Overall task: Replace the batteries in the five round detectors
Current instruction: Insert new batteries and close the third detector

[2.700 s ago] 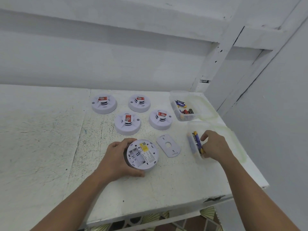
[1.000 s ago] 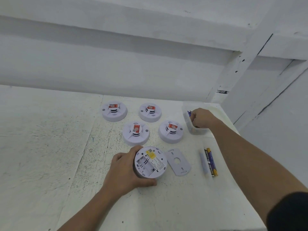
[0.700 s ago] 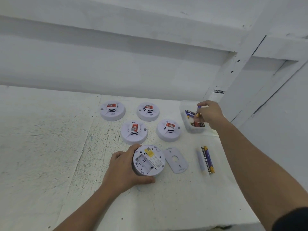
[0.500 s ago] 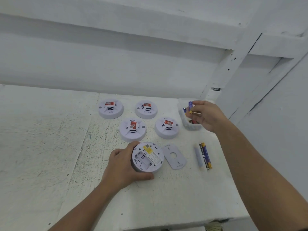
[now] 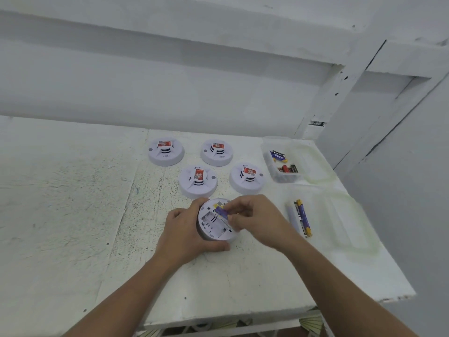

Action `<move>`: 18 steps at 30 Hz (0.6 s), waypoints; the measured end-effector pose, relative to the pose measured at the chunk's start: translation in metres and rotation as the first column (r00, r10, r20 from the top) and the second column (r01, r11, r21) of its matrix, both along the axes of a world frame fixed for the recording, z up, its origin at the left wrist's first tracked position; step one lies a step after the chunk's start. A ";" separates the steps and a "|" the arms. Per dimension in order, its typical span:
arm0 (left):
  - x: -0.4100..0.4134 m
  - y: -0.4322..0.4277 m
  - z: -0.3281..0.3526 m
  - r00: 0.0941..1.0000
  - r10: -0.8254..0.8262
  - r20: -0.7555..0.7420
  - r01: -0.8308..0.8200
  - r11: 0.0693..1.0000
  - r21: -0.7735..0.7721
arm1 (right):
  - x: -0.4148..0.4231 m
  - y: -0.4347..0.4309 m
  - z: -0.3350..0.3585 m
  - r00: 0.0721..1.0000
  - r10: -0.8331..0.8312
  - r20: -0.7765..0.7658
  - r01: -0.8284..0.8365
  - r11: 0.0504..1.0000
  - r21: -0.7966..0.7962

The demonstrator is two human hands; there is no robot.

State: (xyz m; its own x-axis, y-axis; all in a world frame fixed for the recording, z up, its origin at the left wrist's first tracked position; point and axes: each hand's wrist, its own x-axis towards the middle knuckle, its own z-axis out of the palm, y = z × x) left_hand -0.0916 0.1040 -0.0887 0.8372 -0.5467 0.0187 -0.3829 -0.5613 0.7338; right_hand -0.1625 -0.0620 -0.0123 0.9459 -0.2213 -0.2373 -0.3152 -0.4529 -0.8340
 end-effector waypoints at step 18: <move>0.003 0.011 0.005 0.991 -0.111 -0.081 0.108 0.994 -0.034 | -0.012 0.023 -0.013 0.947 0.295 0.125 -0.221 0.885 -0.411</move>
